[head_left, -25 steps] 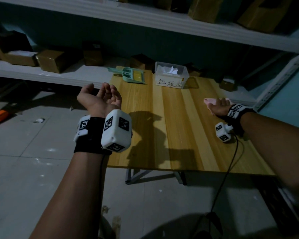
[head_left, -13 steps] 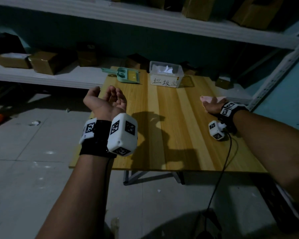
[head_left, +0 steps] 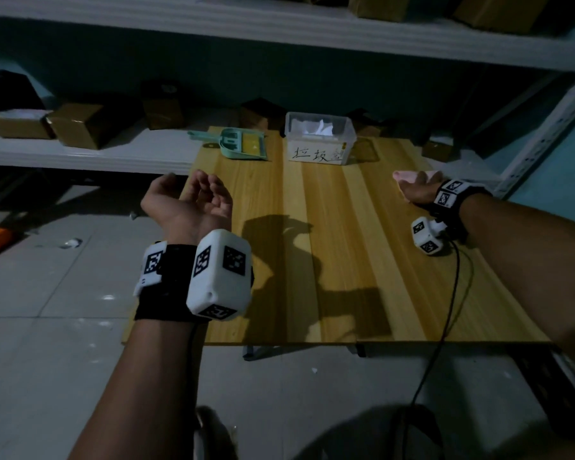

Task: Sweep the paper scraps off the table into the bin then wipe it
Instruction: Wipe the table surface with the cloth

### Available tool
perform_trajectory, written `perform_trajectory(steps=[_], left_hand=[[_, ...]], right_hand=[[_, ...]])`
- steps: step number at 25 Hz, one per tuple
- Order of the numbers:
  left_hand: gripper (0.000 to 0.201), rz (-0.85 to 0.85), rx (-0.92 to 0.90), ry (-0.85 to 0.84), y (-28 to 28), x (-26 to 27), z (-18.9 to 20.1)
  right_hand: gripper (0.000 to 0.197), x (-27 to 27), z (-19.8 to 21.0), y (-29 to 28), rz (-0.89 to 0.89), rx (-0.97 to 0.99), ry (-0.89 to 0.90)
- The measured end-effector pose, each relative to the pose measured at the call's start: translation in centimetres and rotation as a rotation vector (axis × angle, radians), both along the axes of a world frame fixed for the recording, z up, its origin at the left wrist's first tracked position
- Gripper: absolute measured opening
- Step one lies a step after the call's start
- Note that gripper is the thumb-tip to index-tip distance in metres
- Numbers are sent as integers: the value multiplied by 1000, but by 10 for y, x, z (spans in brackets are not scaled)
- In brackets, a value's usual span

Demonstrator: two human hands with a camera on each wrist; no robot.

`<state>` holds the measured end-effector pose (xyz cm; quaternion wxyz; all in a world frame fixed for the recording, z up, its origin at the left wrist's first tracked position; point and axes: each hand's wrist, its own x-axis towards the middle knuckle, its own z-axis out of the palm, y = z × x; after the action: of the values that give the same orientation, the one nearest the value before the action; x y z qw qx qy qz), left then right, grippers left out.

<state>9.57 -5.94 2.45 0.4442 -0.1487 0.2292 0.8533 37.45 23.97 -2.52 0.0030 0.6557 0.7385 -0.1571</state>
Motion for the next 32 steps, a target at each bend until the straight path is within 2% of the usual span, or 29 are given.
perform_trajectory(steps=[2,7,9,10,12,13,16,19,21,23,27,28,30,32], left_hand=[[25,17,2,-7,3,-4,-2],[26,26,-16,-18,14,-8,-6],[26,44,4,-28,15,-12,-6],[26,52,11,-31,16,-14,-6],[27,57,7,-36,19,-17,-6],[27,61,2,-34,20,-19,-6],[26,63,-6,-43,27,-25,-9],[26,54,-4,-45,36,-27,-11],[26,44,-8,-39,43,-29,-13],[25,35,-7,-42,51,-31,-14],[23,20,-2,-41,63,-35,-18],[23,7,4,-36,67,-35,-18],[26,-13,9,-32,74,-37,-21],[25,-17,0,-37,80,-40,-22]], right_hand=[[70,-9,6,1,-27,-12,7],[79,-26,0,22,-21,-5,-4],[87,-34,9,13,-40,-30,6],[86,-36,11,12,-18,-29,40],[67,-39,14,11,5,-24,61],[64,-40,17,10,26,-4,45],[79,-43,13,25,49,55,-50],[74,-42,10,45,100,28,-115],[81,-49,12,53,61,14,-153],[81,-56,11,60,54,24,-138],[65,-68,20,67,27,-9,7],[68,-70,21,72,20,0,13],[91,-75,14,94,27,22,-38],[106,-75,-4,145,48,19,-39]])
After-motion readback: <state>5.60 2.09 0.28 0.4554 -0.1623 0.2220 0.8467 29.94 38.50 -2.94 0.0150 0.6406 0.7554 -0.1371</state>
